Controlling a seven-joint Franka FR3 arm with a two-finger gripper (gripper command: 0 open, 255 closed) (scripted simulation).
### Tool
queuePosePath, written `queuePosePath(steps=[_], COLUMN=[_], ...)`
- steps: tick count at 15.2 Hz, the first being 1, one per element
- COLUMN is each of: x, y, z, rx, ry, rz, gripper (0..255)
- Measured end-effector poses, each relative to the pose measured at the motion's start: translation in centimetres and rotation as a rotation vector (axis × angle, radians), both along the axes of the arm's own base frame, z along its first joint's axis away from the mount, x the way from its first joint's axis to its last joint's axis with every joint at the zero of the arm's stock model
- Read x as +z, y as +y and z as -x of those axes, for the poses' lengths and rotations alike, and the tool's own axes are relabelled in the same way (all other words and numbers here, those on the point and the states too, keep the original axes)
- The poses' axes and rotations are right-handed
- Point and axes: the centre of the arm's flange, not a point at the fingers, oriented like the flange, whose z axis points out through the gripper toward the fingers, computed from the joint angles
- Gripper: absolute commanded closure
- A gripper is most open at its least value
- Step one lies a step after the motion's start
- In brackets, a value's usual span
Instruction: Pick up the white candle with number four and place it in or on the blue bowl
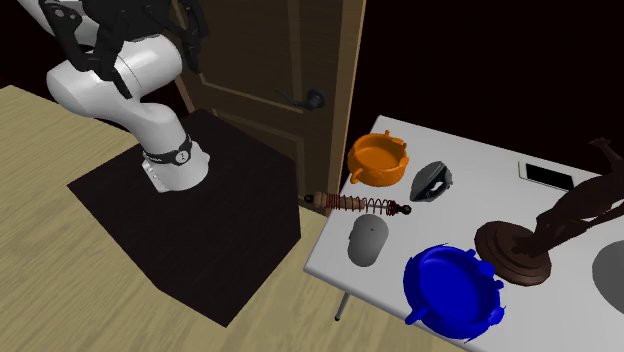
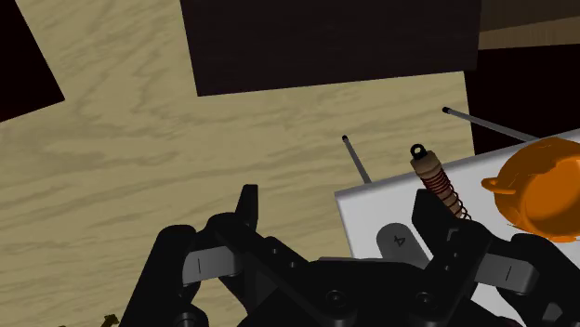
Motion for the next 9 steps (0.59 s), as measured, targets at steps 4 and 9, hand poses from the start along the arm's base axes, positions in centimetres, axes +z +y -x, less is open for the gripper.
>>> queuePosePath(steps=[4,9], x=[-2.1,-6.9], y=[1.2,3.3], z=[-1.4,-4.9], rx=[0.013,0.044], ry=[-0.013,-0.048], rz=[0.005,0.017], gripper=[0,0])
